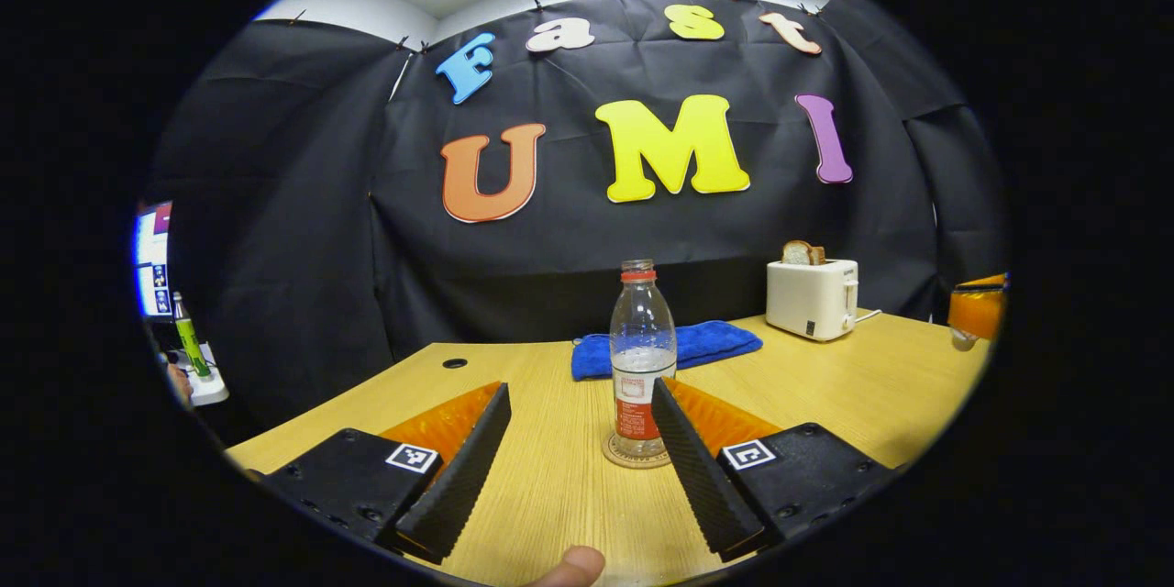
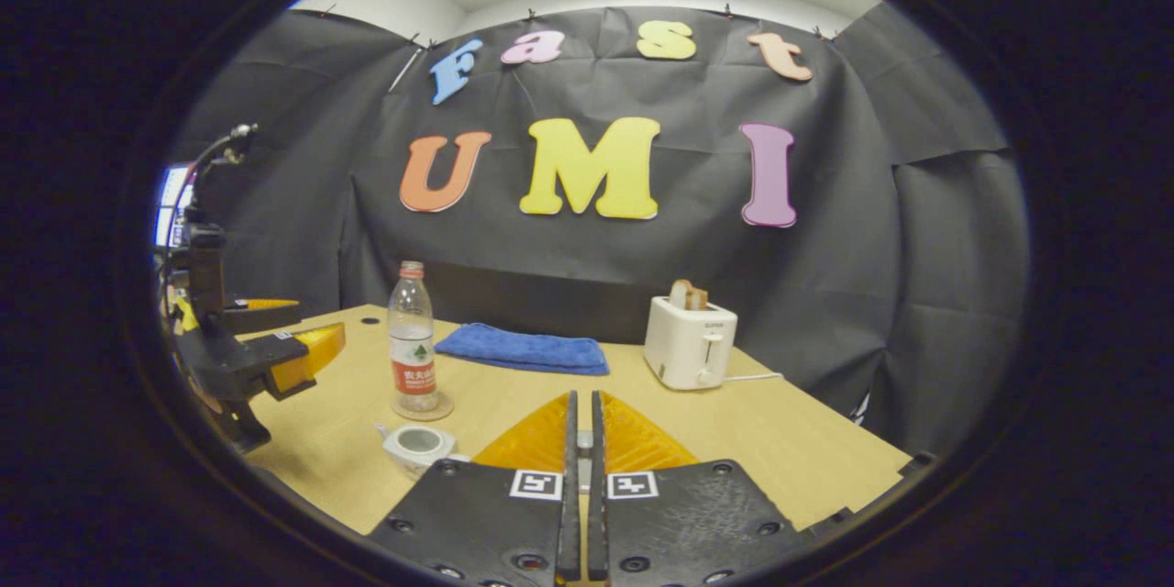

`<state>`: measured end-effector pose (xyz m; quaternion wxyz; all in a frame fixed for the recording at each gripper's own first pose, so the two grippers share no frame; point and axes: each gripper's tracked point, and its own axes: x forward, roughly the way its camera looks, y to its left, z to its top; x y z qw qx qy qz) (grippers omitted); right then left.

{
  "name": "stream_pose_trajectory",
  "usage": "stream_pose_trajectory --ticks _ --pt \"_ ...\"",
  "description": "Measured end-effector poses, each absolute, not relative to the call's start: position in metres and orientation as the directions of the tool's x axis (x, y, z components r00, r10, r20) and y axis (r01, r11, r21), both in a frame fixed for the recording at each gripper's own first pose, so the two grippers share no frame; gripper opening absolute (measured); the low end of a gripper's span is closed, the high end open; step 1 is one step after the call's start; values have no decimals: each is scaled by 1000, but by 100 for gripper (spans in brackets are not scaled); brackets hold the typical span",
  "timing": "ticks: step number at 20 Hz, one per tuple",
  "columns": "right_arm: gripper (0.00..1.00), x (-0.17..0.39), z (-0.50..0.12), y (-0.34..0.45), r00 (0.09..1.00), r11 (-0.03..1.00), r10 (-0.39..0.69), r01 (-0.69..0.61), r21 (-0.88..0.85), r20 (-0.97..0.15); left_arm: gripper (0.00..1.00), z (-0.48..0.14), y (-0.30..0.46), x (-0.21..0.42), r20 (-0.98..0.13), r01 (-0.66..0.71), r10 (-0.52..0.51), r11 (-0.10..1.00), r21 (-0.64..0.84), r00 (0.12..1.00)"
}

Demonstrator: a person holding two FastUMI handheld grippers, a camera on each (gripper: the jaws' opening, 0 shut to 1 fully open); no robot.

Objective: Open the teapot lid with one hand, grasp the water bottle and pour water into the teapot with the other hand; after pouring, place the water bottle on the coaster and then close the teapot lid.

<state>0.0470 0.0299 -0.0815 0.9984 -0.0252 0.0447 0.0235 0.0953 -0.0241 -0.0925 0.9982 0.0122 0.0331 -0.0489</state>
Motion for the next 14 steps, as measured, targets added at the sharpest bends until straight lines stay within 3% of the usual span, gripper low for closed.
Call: stream_pose_trajectory --ticks 9,14 --pt "3 64 -93 98 977 983 185 -185 9 -107 96 -57 15 59 -95 84 -87 996 -26 992" --pt "4 74 -104 154 925 933 359 -351 81 -128 96 -56 45 48 -155 30 -34 999 -26 987"
